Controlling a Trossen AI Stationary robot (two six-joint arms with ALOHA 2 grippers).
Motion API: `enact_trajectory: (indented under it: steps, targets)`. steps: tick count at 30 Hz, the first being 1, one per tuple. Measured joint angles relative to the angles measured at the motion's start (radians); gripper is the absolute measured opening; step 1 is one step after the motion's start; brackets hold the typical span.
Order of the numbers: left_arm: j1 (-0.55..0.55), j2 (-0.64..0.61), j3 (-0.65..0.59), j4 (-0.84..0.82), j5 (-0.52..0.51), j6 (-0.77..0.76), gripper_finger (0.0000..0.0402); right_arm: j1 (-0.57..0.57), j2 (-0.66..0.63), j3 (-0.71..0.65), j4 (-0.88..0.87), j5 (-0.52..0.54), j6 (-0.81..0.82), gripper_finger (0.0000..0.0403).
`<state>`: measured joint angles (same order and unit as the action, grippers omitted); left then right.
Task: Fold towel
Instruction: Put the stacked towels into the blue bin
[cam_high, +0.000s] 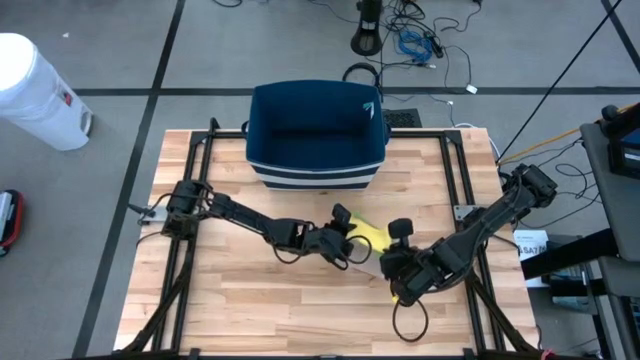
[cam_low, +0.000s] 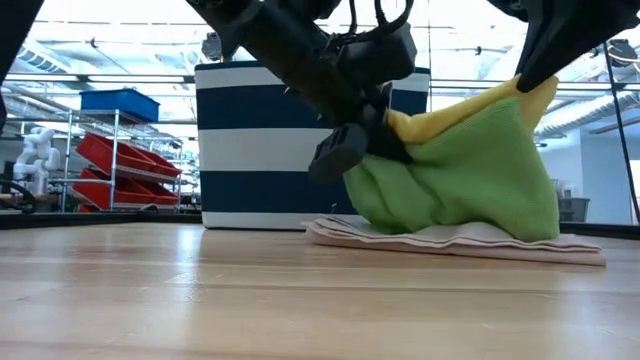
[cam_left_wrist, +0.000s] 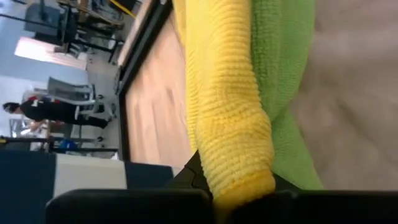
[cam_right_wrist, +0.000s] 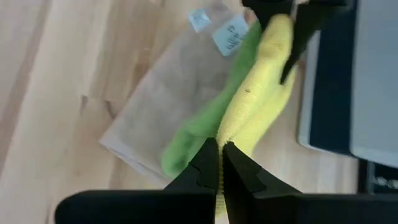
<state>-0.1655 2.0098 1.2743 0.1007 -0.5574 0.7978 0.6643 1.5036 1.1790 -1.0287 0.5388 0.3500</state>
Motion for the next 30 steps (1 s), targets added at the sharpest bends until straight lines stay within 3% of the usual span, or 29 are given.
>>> enact_trajectory:
  steps: [7,12,15,19,25,30]
  targets:
    - [-0.031,0.002,-0.003,-0.081,0.035,-0.012,0.0022,-0.001,0.000,-0.101,0.191,-0.043,-0.046,0.0002]
    - [-0.019,0.009,-0.010,-0.206,0.068,-0.060,0.0023,0.006,0.000,-0.183,0.335,-0.207,-0.066,0.0020]
    - [-0.005,0.005,-0.008,-0.265,0.094,-0.078,0.0024,-0.002,0.002,-0.228,0.428,-0.246,-0.075,0.0036]
    - [0.013,0.006,-0.008,-0.310,0.229,-0.154,0.0025,-0.003,0.010,-0.245,0.481,-0.241,-0.082,0.0066]
    - [0.003,0.005,-0.007,-0.273,0.271,-0.163,0.0025,-0.006,0.010,-0.245,0.505,-0.093,-0.140,0.0123]
    - [0.004,0.013,-0.007,-0.223,0.408,-0.165,0.0025,-0.014,0.016,-0.245,0.574,-0.038,-0.219,0.0180]
